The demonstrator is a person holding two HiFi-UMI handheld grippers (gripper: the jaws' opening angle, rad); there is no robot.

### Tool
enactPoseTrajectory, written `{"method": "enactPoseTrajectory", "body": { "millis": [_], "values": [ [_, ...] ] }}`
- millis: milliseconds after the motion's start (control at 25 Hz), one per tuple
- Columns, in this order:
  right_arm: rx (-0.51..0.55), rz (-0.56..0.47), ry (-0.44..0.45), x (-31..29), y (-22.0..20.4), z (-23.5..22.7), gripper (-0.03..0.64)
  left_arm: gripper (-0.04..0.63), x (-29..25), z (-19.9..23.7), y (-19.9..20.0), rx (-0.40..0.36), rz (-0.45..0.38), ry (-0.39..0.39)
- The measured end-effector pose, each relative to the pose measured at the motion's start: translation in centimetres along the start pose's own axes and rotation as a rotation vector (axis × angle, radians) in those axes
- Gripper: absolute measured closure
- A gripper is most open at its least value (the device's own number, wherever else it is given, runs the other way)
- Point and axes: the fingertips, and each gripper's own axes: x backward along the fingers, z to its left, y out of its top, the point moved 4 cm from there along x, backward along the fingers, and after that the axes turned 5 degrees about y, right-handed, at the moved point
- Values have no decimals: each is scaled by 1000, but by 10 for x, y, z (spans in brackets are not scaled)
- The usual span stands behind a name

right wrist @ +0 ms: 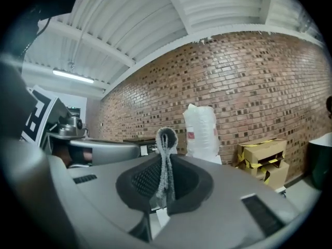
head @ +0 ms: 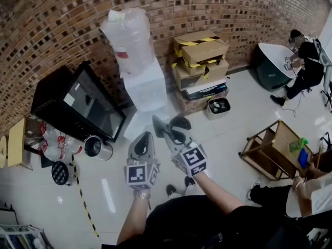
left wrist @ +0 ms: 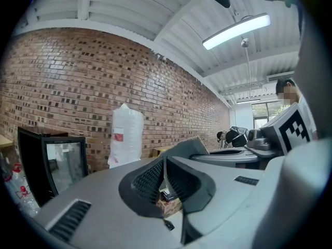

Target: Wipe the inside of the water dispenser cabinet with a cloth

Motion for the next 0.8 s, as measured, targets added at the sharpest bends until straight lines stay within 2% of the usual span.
{"method": "enactPoseTrajectory", "body": {
  "millis": [360,800],
  "values": [
    [-15,-22,-7,7,11,-4,594,574,11,19,4,-6,-19,101],
    [9,-10,7,1,13,-6,594,574,6,16,8,-20,-40,111]
  ]
}}
